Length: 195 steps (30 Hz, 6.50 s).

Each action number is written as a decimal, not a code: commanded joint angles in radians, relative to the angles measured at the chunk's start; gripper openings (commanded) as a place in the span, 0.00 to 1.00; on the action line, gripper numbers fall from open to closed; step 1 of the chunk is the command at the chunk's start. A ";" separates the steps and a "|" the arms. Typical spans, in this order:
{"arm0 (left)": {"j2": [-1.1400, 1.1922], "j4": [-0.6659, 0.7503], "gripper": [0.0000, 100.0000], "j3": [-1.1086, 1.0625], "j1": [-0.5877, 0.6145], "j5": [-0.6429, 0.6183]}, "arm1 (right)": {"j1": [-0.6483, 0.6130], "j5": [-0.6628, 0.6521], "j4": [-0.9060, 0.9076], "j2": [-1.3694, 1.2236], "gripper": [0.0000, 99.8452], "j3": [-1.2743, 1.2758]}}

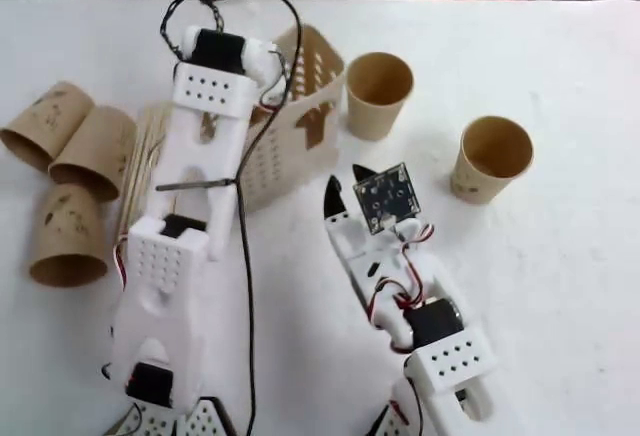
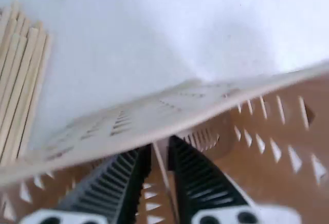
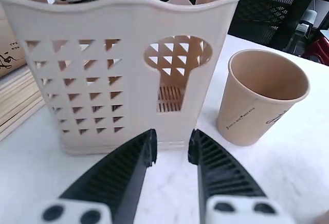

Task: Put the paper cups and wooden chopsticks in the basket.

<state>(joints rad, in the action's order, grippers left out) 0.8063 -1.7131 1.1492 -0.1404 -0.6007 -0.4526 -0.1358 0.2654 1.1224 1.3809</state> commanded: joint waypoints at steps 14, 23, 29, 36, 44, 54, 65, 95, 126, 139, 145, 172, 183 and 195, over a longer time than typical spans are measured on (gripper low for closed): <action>-0.194 -0.074 0.02 -0.157 0.015 -0.244 | 0.004 -0.011 -0.004 0.025 0.11 -0.008; -0.278 -0.069 0.06 -0.186 0.012 0.239 | 0.004 -0.012 -0.004 0.025 0.11 -0.008; -0.282 -0.072 0.30 -0.186 -0.012 0.261 | 0.004 -0.012 -0.004 0.024 0.11 -0.008; -0.424 -0.072 0.32 -0.153 -0.019 0.336 | 0.007 -0.012 -0.004 0.018 0.11 -0.008; -0.797 -0.072 0.23 -0.270 0.001 0.499 | 0.007 -0.012 -0.004 0.022 0.11 -0.008; -1.184 -0.064 0.24 -0.591 0.542 0.806 | 0.156 -0.124 0.318 -0.021 0.05 -0.387; -1.190 0.606 0.28 -1.685 0.931 1.026 | -0.160 -0.092 0.952 -0.676 0.10 -1.413; -1.185 0.793 0.28 -1.593 0.914 0.974 | -0.245 -0.141 1.452 -0.986 0.16 -1.944; -0.248 0.516 0.28 -0.287 0.421 0.689 | -0.142 -0.342 -0.033 0.067 0.16 0.114; 0.257 -0.021 0.28 0.470 0.306 0.763 | -0.136 -0.181 -0.303 -0.228 0.16 -0.005; 0.344 -0.072 0.28 0.488 0.332 0.793 | -0.134 -0.180 -0.363 -0.479 0.16 -0.163; -0.404 -0.029 0.28 -0.741 0.294 0.844 | -0.024 -0.074 -0.375 -0.961 0.16 -0.608; -0.553 0.026 0.28 -0.950 0.295 0.841 | -0.035 -0.075 -0.099 -0.989 0.16 -0.819; -0.559 0.005 0.28 -0.856 0.363 0.836 | -0.012 -0.084 0.208 -0.967 0.16 -0.835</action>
<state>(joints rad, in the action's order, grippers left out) 0.3199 -1.6901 0.2424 0.2125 0.2478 -0.4772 -0.2202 0.3836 0.1297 0.5692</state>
